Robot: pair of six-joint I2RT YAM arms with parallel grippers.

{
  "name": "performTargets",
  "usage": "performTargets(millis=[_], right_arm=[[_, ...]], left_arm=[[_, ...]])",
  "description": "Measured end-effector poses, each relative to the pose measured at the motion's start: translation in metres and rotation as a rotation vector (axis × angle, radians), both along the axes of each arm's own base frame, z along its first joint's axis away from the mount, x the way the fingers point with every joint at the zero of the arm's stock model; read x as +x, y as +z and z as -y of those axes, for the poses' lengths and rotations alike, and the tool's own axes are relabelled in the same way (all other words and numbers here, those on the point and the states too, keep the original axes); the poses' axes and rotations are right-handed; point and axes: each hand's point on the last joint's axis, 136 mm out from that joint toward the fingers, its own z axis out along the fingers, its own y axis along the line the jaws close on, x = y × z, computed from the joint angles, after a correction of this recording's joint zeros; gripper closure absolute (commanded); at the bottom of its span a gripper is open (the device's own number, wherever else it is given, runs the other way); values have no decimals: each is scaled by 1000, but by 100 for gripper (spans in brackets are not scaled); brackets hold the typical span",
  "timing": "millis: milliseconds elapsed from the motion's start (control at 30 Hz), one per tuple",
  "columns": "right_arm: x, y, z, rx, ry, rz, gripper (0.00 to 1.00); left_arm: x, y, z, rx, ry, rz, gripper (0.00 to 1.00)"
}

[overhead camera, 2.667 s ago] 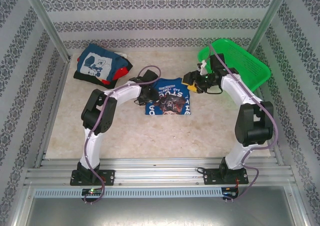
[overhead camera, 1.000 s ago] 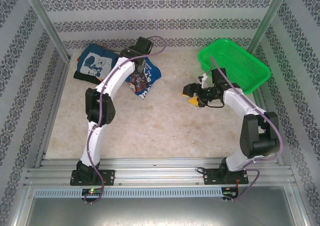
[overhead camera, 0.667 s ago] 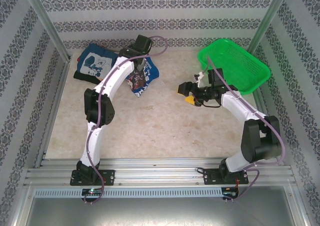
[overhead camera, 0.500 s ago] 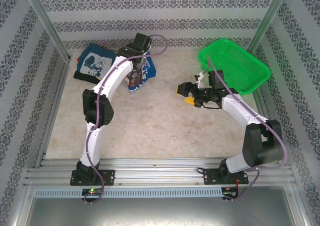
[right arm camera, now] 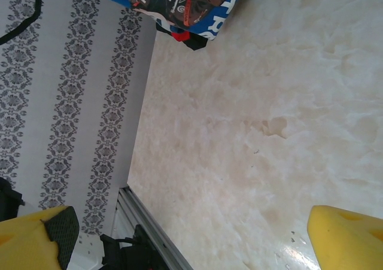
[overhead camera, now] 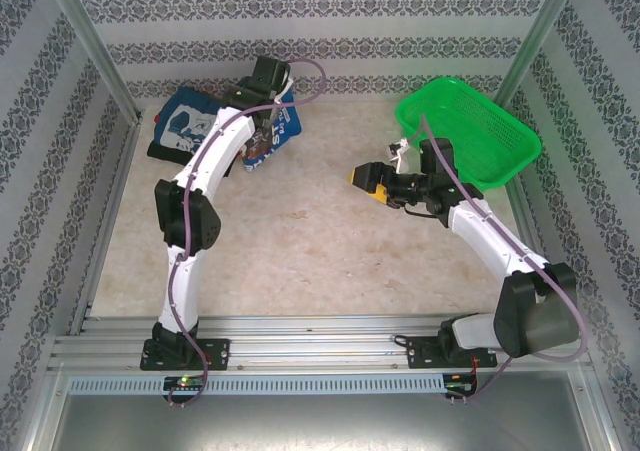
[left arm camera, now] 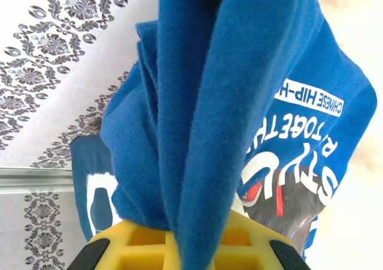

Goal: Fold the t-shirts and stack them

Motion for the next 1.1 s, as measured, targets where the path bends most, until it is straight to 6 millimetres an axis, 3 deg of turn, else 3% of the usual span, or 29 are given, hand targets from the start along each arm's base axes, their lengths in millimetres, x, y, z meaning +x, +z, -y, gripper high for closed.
performTargets(millis=[267,633,833,1100], right_arm=[[-2,-6,2,-16,-12,-13,2],[-2,-7,3,-20,-16,-17,2],[-3,-8,0,-24,-10,-17,2],[-4,-20,-9,-43,6,-43,2]], left_arm=[[-4,23,-10,-25,1,36,100],[4,33,-57,-52,58,59,100],[8,33,-94,-87,96,65,100],[10,20,-161,-143,186,60,100]])
